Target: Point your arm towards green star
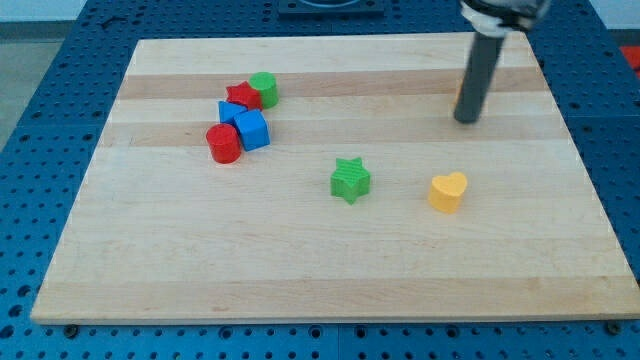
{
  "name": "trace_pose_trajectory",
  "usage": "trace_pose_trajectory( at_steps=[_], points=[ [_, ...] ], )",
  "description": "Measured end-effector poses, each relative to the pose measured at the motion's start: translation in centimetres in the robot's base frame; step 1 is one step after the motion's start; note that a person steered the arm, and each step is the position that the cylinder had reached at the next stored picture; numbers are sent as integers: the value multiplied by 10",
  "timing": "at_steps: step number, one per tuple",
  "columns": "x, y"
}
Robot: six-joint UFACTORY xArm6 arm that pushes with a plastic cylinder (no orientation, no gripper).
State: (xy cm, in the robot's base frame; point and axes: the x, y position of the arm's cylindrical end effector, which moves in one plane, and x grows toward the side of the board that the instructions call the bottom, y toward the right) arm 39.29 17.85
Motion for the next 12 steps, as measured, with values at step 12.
trace_pose_trajectory(
  at_steps=[12],
  points=[
    [133,-159]
  ],
)
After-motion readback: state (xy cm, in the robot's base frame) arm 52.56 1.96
